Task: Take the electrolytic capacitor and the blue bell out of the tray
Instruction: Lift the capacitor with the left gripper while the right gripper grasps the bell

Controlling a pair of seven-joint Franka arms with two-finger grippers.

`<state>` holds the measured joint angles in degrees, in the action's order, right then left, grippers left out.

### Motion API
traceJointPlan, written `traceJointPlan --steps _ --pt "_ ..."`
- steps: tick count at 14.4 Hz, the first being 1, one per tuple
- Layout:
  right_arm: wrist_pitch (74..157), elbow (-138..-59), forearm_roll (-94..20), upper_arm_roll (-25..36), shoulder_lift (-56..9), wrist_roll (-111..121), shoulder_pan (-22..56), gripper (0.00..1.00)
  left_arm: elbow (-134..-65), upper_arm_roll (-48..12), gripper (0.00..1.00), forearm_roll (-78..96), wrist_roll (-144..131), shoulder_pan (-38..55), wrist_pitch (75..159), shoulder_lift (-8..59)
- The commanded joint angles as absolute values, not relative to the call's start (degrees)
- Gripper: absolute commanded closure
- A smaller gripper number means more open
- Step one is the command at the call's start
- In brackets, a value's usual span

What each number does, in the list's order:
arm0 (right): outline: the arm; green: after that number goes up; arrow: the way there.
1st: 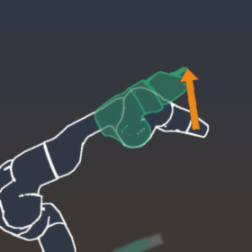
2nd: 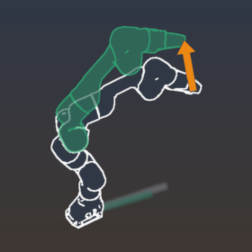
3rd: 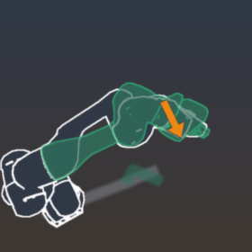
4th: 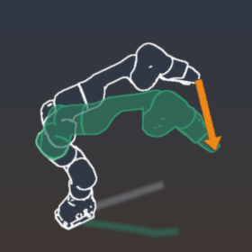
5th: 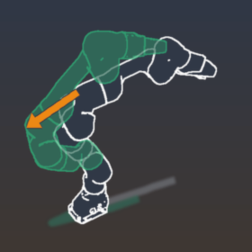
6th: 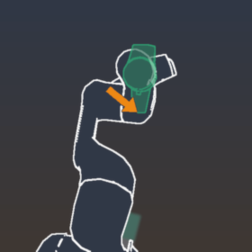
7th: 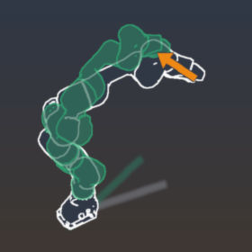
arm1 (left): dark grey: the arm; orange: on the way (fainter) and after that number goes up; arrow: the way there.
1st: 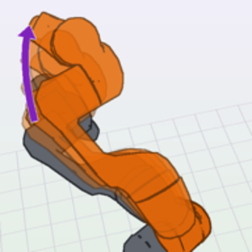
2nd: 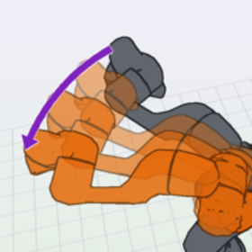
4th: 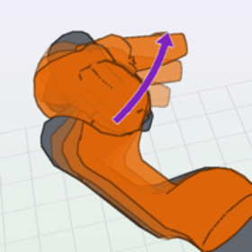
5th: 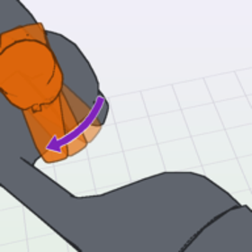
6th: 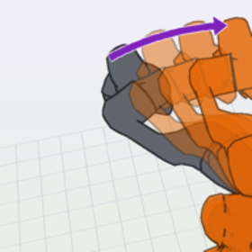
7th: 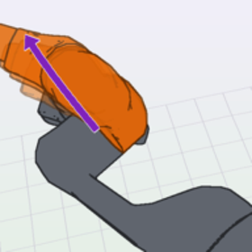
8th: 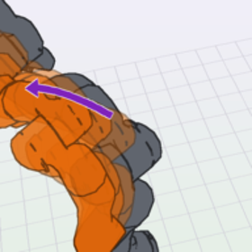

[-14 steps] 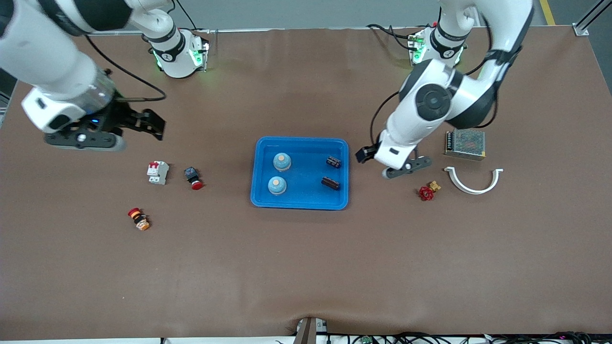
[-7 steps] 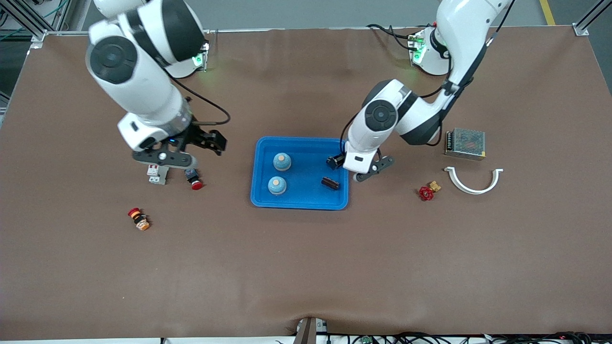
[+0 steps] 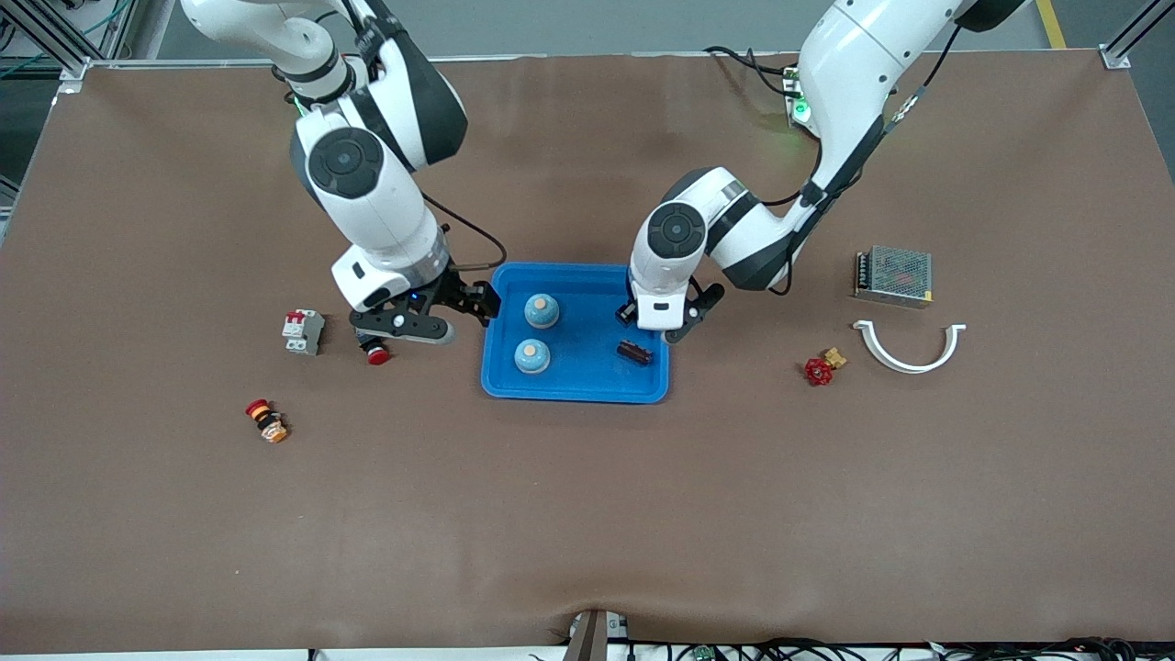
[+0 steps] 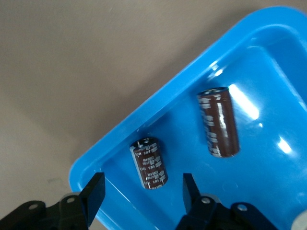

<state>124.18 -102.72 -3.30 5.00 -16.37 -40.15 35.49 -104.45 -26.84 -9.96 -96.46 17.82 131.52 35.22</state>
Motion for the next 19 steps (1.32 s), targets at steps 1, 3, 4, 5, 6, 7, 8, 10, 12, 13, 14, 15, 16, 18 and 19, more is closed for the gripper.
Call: traceJointPlan --steps 1,3,4,5,6,7,8,10,12,13,14,15,16,18,19 --pt "128.4 -102.2 -3.8 5.7 -20.3 -41.7 36.9 0.00 -102.2 -26.5 0.32 -11.2 -102.4 19.0 131.4 37.9" --pt "130.9 -102.1 -3.8 5.7 -22.2 -41.7 36.7 0.00 -102.1 -26.5 0.37 -11.4 -104.3 19.0 131.4 38.8" --pt "132.3 -102.0 -3.8 5.7 -23.3 -41.7 36.6 0.00 -102.1 -26.5 0.39 -12.1 -104.8 19.1 131.4 39.2" --pt "134.0 -102.0 -3.8 5.7 -24.5 -41.7 36.6 0.00 -102.1 -26.5 0.41 -12.6 -105.2 19.4 131.4 39.6" --pt "135.3 -102.0 -3.8 5.7 -25.7 -41.7 36.6 0.00 -102.0 -26.5 0.45 -12.6 -105.3 19.4 131.4 39.9" --pt "136.1 -101.9 -3.8 5.7 -26.6 -41.7 36.8 0.00 -101.5 -26.4 0.52 -12.6 -105.3 19.3 131.4 40.2" --pt "136.6 -101.8 -3.6 5.7 -27.5 -41.7 36.9 0.00 -100.9 -26.1 0.61 -12.6 -105.2 19.3 131.4 40.7" --pt "137.3 -101.6 -3.3 5.7 -28.9 -41.7 36.9 0.00 -99.9 -26.0 0.85 -12.7 -104.9 19.3 131.4 40.9" --pt "138.4 -101.4 -3.3 5.7 -29.9 -41.7 36.9 0.00 -99.9 -26.0 1.00 -13.4 -104.2 19.2 130.8 39.9" --pt "138.6 -101.2 -3.3 5.7 -30.3 -41.7 37.0 0.00 -99.9 -26.1 1.00 -14.5 -104.2 19.1 130.3 38.8" --pt "138.7 -100.7 -3.3 5.6 -30.8 -41.7 37.2 0.00 -99.9 -26.2 1.00 -14.8 -103.8 18.4 129.3 37.6" --pt "138.8 -100.2 -3.3 5.6 -31.5 -41.7 37.5 0.00 -99.9 -26.2 1.00 -14.8 -103.0 18.4 127.6 36.0" --pt "138.8 -99.8 -3.5 5.7 -32.1 -41.7 37.8 0.00 -99.9 -26.2 1.00 -14.8 -101.7 18.1 126.0 34.6" --pt "138.8 -98.9 -3.5 5.7 -33.3 -41.7 38.0 0.00 -99.9 -26.2 1.00 -14.8 -97.9 16.6 122.3 31.7" --pt "138.8 -98.6 -3.3 5.7 -33.9 -41.7 38.2 0.00 -100.1 -26.3 1.00 -14.3 -95.5 15.3 120.3 30.2"
